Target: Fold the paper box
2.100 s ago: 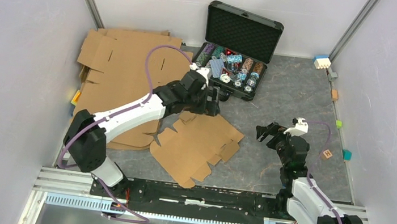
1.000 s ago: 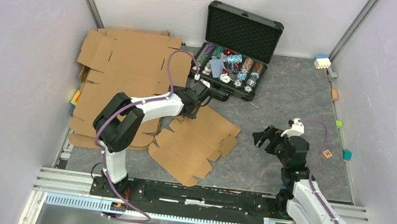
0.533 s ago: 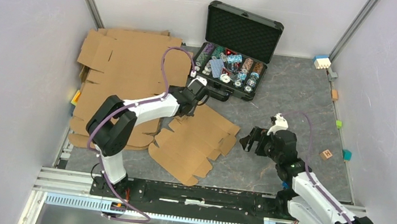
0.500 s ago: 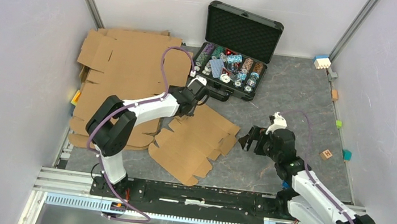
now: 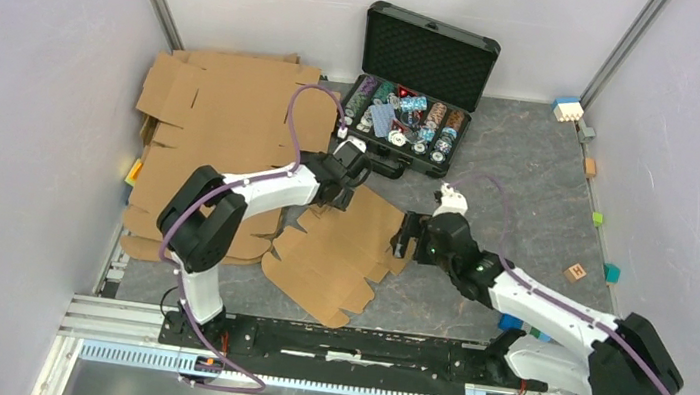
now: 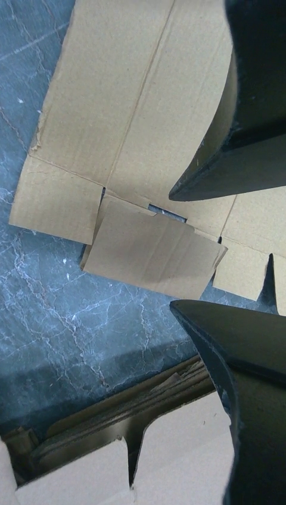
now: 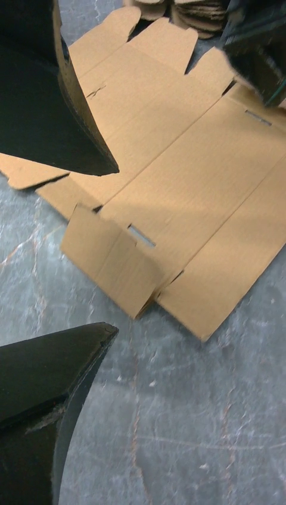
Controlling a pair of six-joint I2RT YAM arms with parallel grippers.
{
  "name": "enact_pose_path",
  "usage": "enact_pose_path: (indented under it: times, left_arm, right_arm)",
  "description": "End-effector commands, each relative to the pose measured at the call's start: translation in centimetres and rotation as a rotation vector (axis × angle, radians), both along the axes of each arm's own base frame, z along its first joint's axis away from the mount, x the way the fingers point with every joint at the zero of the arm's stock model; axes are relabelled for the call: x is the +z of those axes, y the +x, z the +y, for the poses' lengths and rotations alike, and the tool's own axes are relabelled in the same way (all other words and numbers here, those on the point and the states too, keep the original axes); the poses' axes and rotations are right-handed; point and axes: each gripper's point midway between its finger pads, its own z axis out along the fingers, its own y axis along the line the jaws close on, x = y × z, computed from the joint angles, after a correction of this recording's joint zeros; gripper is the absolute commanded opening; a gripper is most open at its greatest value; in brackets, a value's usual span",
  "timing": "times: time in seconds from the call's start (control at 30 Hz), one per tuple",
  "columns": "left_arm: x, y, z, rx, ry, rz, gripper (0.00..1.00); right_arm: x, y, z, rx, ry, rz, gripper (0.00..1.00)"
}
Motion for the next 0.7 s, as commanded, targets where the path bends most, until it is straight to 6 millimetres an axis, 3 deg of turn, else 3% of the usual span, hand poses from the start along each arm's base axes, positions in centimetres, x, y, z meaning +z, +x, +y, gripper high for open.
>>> enact_pose_path:
  times: [0.0,0.1,0.3,0.5,0.67]
  left_arm:
    - [-0.2,0.7,-0.1,0.017,0.015,0.004,0.68]
    - [-0.5,0.7,0.0,0.021,0.020,0.013,0.68]
    - [-0.8,0.8,0.3,0.036,0.024,0.025,0.67]
    - [-1.0,0.9,0.6,0.048,0.004,0.040,0.64]
    - [-0.5,0.9,0.8,0.056,-0.013,0.032,0.59]
  right_arm:
    - [1.7,1.7,0.9,-0.101,-0.071,-0.021,0.98]
    - [1.8,1.9,1.5,-0.127,-0.126,-0.014,0.98]
    - [0.6,1.9,1.0,-0.223,-0.232,0.047,0.99]
    - [-1.0,1.9,1.7,-0.191,-0.266,0.085,0.99]
    - [-1.8,1.7,0.9,-0.163,-0.341,0.097,0.94]
